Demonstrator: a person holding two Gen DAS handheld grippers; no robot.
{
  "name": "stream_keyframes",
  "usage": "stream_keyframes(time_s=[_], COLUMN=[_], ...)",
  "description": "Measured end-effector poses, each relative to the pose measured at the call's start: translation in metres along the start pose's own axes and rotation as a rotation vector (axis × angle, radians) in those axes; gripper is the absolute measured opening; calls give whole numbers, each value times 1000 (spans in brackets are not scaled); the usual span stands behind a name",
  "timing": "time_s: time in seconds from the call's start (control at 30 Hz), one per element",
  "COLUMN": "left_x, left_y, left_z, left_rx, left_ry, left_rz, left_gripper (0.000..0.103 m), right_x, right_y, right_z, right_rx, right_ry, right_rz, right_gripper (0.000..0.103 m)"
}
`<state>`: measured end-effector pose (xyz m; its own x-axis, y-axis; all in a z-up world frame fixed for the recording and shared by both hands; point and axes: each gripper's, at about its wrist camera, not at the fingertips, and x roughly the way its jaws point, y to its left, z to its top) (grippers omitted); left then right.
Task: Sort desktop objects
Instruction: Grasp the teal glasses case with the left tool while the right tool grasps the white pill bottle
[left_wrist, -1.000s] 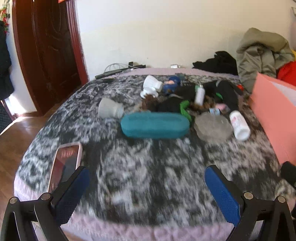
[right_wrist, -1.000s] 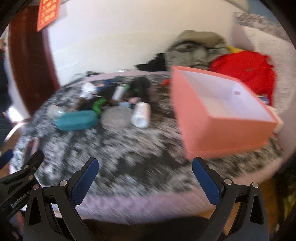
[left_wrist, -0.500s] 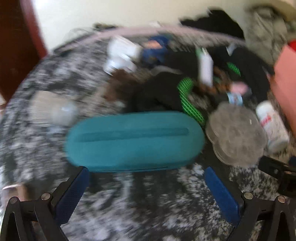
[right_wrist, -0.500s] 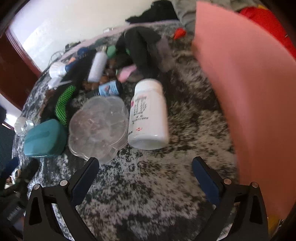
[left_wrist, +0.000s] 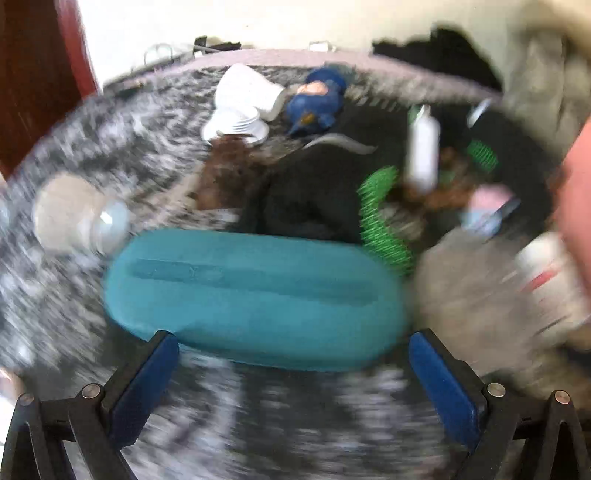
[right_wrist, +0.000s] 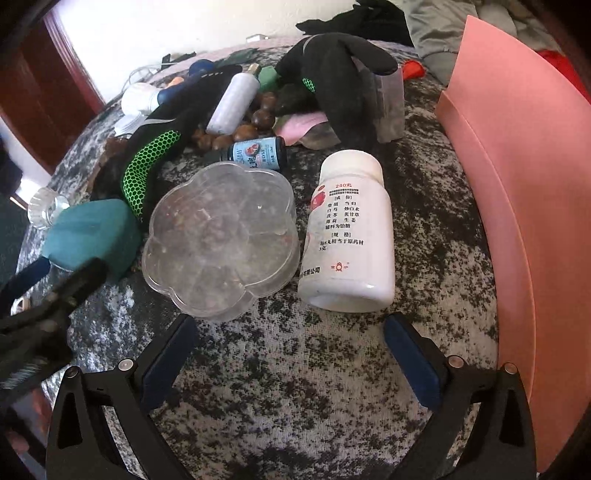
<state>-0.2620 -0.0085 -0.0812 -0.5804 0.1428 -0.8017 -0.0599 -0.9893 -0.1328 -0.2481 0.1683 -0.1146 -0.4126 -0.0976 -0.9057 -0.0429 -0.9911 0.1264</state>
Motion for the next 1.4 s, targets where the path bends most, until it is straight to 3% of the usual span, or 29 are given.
stream_keyframes(time_s=[0.13,0.2,0.37,0.47,0.6,0.67,0.73,0.8,0.9,1.03,1.17,1.23,1.33,1.4], left_x=[-5,9,35,35,22,24,16,9,10,36,41,38,35,34], left_y=[-6,-5,-15,-18,13,38,45,48,38,34,29,27,29,29], left_z=[19,28,35,20,-14,-30,-28,-21,-5,1,-5,-9,-11,-10], left_rx=[-109,-160,-159,-149,-267,-340,-348,-364,-264,-199,-162,-132,-121,-119], left_ry=[-85,-57,-42,-22,101,180,158,132,87,147,197,211,221,212], left_rz=[-21,18,239,356,268,263,271,217,226,232,229,212,176,175], left_gripper=[103,103,103,103,103,103,103,103,103,103,103,103,97,88], right_x=[-5,-6,-8,-9,-15,-18,-22,-25,-22,-12,-14,-14,-9,-9], right_y=[-3,-3,-5,-8,-9,-9,-9,-8,-10,-17,-24,-34,-52,-57], right_z=[-1,-1,-2,-1,-2,-2,-2,-2,0,3,12,15,17,24], right_rx=[23,28,20,36,36,29,23,16,15,43,72,107,186,200], right_ry=[-1,-5,-7,-7,-27,-36,-45,-54,-50,-18,-71,-71,-55,-77], right_rz=[22,29,47,50,37,35,32,29,15,36,3,35,88,65], right_gripper=[103,103,103,103,103,103,103,103,103,103,102,98,91,89])
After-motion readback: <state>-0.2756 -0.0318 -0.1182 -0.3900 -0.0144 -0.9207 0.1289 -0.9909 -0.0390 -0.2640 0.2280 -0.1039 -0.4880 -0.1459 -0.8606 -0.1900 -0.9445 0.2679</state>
